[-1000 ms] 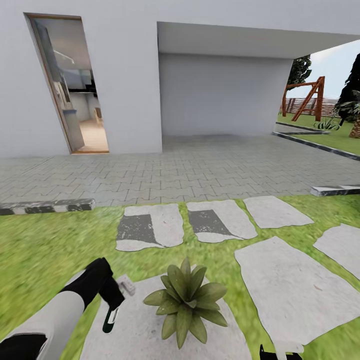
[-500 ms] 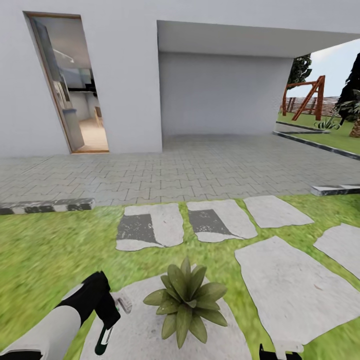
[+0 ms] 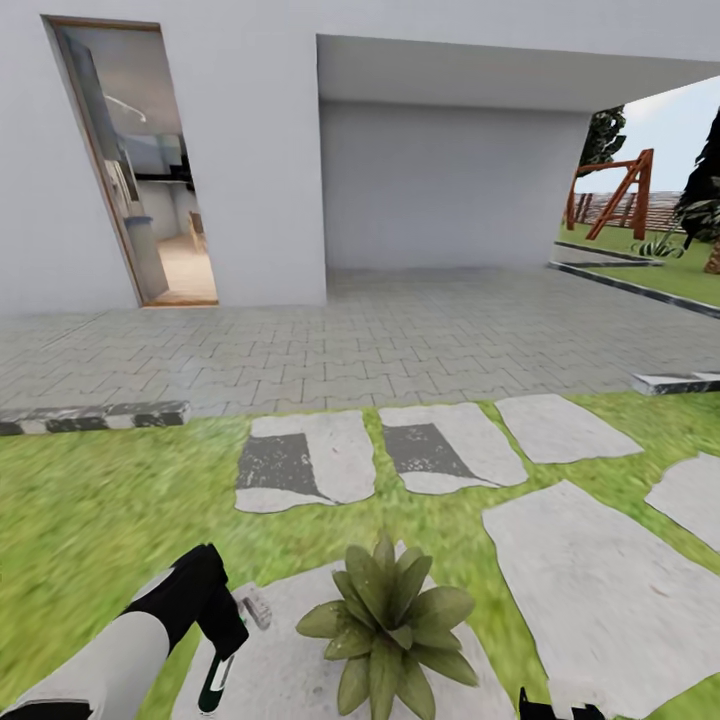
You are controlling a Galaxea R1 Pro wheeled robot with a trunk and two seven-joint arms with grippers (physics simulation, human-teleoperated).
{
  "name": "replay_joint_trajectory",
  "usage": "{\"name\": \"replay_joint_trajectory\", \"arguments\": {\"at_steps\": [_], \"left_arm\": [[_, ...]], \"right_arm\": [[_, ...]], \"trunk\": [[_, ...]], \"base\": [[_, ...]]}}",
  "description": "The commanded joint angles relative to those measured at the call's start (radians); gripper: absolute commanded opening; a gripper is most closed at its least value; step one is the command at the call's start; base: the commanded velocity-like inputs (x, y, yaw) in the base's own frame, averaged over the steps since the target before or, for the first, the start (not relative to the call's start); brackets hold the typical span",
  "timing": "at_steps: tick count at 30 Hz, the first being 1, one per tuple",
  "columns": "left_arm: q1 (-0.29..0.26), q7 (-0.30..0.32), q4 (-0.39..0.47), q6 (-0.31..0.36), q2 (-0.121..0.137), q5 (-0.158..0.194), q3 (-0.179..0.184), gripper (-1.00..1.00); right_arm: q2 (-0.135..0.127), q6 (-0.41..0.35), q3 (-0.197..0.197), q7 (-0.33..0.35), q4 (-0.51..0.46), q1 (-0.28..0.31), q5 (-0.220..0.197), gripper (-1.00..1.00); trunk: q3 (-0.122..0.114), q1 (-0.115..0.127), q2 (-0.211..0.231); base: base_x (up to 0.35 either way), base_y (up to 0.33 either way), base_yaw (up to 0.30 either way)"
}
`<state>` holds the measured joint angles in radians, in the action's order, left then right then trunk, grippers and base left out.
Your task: Pick up the pesticide atomizer in the garden and spray insectifuge to fully cover both potted plants in the garden.
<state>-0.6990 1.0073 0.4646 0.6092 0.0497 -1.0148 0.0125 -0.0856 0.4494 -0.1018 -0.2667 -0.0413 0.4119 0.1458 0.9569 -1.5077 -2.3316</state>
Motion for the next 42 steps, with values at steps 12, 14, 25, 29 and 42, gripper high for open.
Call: {"name": "replay_joint_trajectory", "arguments": {"at_steps": [12, 14, 25, 29, 42], "left_arm": [[0.045, 0.003, 0.002, 0.002, 0.004, -0.006, 0.007, -1.00], [0.065, -0.024, 0.007, 0.002, 0.010, -0.006, 0.007, -1.00], [0.078, -0.125, 0.020, 0.006, -0.019, 0.007, -0.003, -1.00], [0.079, -0.149, 0.018, 0.005, -0.022, 0.034, -0.007, -1.00], [0.069, -0.147, 0.019, 0.024, -0.015, 0.050, 0.006, -1.00]], "right_arm": [[-0.001, 0.003, -0.012, -0.003, 0.001, 0.001, 0.011, 1.00], [0.000, 0.003, -0.012, -0.003, 0.001, 0.001, 0.011, 1.00], [-0.002, 0.003, -0.012, -0.003, 0.000, 0.001, 0.011, 1.00], [-0.003, 0.003, -0.012, -0.003, 0.000, 0.001, 0.011, 1.00], [-0.003, 0.003, -0.013, -0.003, -0.002, 0.001, 0.011, 1.00]], "trunk": [[0.014, 0.000, 0.000], [0.014, 0.000, 0.000], [0.014, 0.000, 0.000], [0.014, 0.000, 0.000], [0.050, -0.035, -0.063]], "base": [[0.048, 0.033, 0.000], [0.000, 0.000, 0.000], [0.000, 0.000, 0.016], [0.000, 0.000, 0.030], [0.000, 0.000, 0.001]]}}
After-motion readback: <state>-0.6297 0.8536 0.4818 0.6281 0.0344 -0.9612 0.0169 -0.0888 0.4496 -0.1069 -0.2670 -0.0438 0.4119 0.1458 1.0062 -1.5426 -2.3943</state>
